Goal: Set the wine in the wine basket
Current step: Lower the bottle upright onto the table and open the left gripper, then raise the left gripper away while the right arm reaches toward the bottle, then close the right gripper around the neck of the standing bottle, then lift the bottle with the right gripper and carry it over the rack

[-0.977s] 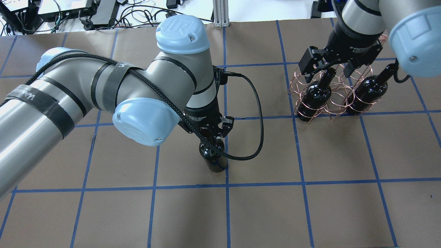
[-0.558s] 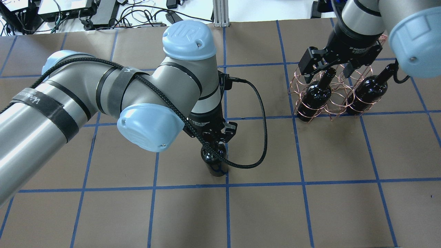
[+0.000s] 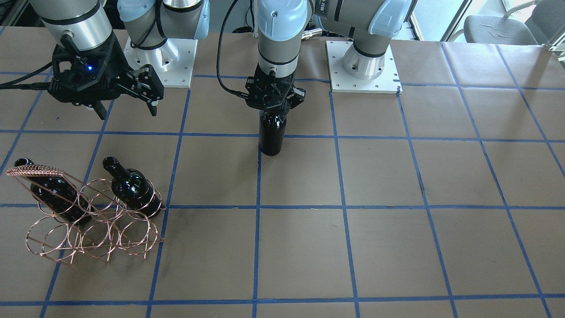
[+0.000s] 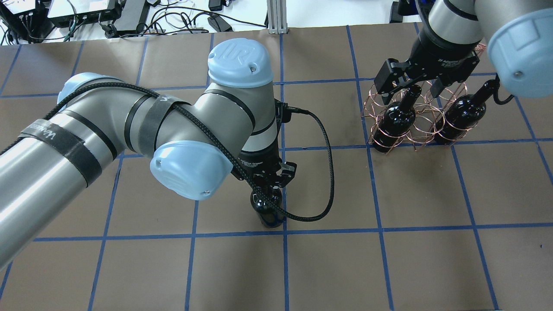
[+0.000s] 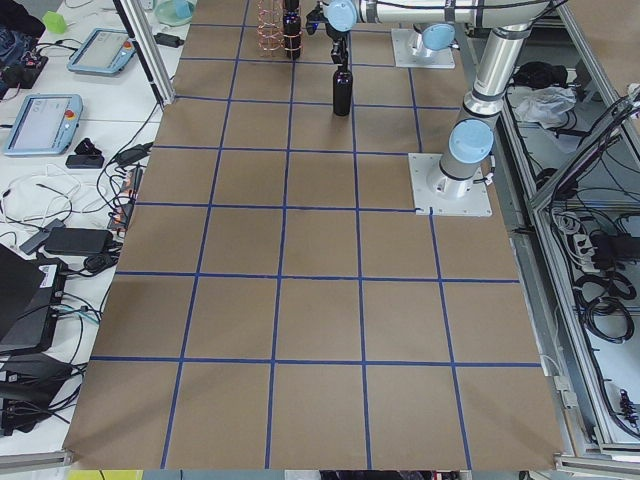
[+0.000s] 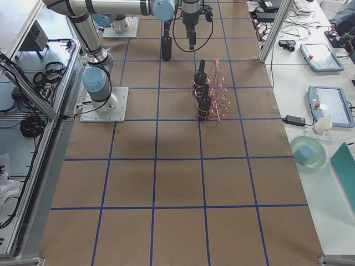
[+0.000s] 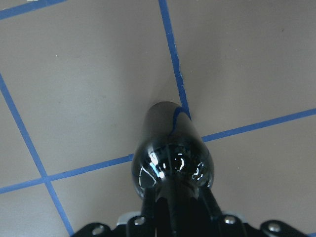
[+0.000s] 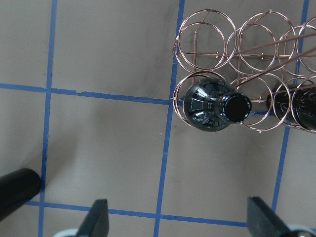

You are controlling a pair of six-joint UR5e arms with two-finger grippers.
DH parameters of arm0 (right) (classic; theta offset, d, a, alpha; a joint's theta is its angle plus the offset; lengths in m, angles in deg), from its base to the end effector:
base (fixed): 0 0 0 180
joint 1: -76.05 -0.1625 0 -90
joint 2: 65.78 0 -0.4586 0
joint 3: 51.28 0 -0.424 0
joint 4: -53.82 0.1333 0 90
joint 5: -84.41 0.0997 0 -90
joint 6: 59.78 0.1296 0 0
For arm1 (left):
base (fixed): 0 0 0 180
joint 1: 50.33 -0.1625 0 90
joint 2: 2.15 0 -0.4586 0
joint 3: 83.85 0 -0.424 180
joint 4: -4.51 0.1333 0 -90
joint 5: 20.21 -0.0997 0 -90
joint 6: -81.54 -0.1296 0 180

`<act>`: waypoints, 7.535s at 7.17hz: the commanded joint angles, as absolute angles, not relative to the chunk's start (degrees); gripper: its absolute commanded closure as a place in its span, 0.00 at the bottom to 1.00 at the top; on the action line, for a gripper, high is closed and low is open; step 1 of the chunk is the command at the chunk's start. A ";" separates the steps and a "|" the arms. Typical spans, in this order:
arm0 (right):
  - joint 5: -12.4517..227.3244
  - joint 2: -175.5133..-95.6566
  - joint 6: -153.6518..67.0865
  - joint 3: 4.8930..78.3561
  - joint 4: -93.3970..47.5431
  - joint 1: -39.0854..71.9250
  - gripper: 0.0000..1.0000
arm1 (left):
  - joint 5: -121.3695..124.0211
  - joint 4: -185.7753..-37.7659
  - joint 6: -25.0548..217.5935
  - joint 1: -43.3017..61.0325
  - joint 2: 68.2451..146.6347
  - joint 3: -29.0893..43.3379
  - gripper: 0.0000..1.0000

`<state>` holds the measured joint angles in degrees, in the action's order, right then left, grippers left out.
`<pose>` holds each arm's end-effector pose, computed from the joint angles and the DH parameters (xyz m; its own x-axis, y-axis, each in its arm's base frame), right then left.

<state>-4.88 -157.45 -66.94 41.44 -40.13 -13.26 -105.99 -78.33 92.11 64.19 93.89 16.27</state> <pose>0.1287 -0.5183 0.4888 -0.9936 -0.1131 -0.0060 -0.1127 0.9923 -0.0517 -0.3515 -0.4263 0.3573 -0.9718 0.2317 0.0428 0.2356 0.9574 0.1671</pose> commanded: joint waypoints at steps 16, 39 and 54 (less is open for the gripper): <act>-5.23 -147.45 -24.36 41.79 -44.62 -48.05 0.01 | -110.65 -88.92 63.62 20.87 93.03 2.11 0.00; -3.04 -146.81 -29.90 46.19 -48.48 -47.00 0.64 | -110.47 -89.53 63.43 20.86 93.47 2.99 0.00; -8.49 -159.39 -80.16 26.77 -19.47 4.59 1.00 | -109.77 -89.18 76.79 35.96 88.38 2.90 0.00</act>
<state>-8.62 -159.79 -76.58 27.06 -18.56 1.07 -109.69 -89.11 75.04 33.24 89.55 2.84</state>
